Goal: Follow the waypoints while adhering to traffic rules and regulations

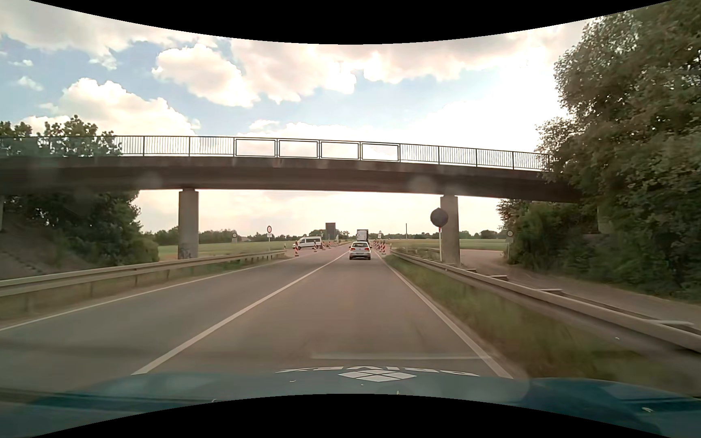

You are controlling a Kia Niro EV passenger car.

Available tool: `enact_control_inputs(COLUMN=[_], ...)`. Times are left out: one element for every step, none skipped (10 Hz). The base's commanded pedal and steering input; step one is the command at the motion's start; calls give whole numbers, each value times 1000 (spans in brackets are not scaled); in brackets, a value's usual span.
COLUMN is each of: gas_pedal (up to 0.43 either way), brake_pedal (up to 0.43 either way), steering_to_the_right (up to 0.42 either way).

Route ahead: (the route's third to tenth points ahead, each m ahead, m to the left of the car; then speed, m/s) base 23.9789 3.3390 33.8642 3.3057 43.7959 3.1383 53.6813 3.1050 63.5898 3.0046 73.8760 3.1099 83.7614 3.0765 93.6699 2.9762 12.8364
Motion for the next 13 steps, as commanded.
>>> enact_control_inputs(gas_pedal=[177,177,177,177,169,169,169,169,169,177,177,177,177], brake_pedal=[0,0,0,0,0,0,0,0,0,0,0,0,0], steering_to_the_right=[-4,-4,-4,-4,-4,-3,-3,-3,-3,-3,-3,-3,-3])
